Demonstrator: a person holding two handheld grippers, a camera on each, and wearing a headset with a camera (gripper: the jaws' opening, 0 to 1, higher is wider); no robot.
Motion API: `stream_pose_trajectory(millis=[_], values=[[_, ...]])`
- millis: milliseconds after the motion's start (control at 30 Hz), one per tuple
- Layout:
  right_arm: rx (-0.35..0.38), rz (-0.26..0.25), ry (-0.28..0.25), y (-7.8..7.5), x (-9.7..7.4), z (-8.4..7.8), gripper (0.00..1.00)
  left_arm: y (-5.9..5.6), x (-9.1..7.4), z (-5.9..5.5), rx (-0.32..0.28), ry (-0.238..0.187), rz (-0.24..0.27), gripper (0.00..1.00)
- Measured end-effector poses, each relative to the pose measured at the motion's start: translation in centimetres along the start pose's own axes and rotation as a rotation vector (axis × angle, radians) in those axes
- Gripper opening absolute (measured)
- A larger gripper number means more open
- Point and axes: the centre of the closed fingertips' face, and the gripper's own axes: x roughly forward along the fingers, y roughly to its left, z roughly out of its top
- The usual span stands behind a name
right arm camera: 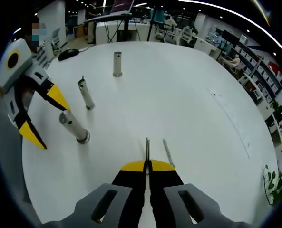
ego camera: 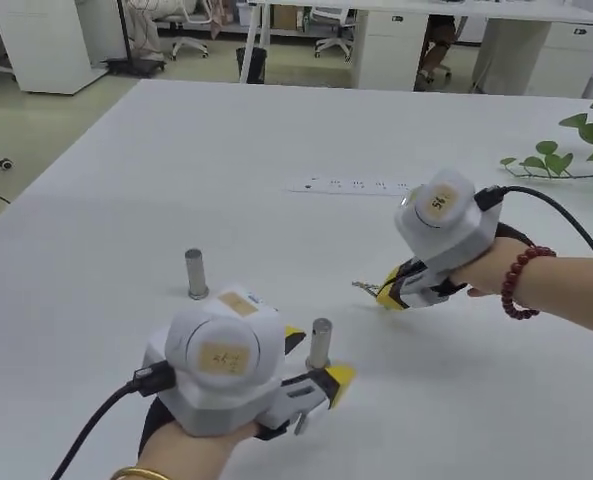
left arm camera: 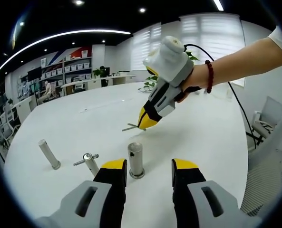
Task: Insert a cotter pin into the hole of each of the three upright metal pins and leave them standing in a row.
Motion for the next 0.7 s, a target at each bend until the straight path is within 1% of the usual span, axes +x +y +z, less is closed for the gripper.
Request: stream_pose_trajectory(millis=[67,267,467,600,700], values=[[-0.016,-0.001,-0.009,-0.1,-0.2,0.3,0.02,-0.1,-0.2,0.2,0.002,-0.001,-0.002,0.36],[-0.078,-0.002,-0.040,0.5,-1.3,1.4,0.02,0.0,-0.7,0.8,0.005,-0.013,-0.003,0.36],[-0.145,0.011,-0.075,2.1,-2.6,2.7,0.02,0.3,-1.1,1.3,0.006,-0.015,0.000,0.36],[-0.192,0.017,-0.087,3.1,-3.2,3.4,0.02,0.2,-1.2,1.5,0.003,-0.006,-0.011,0.34],[-0.211,0.027,-0.105,3.9,-3.8,4.1,0.02,0.1,-1.4,1.8,0.017,-0.008,-0.010,0.33]])
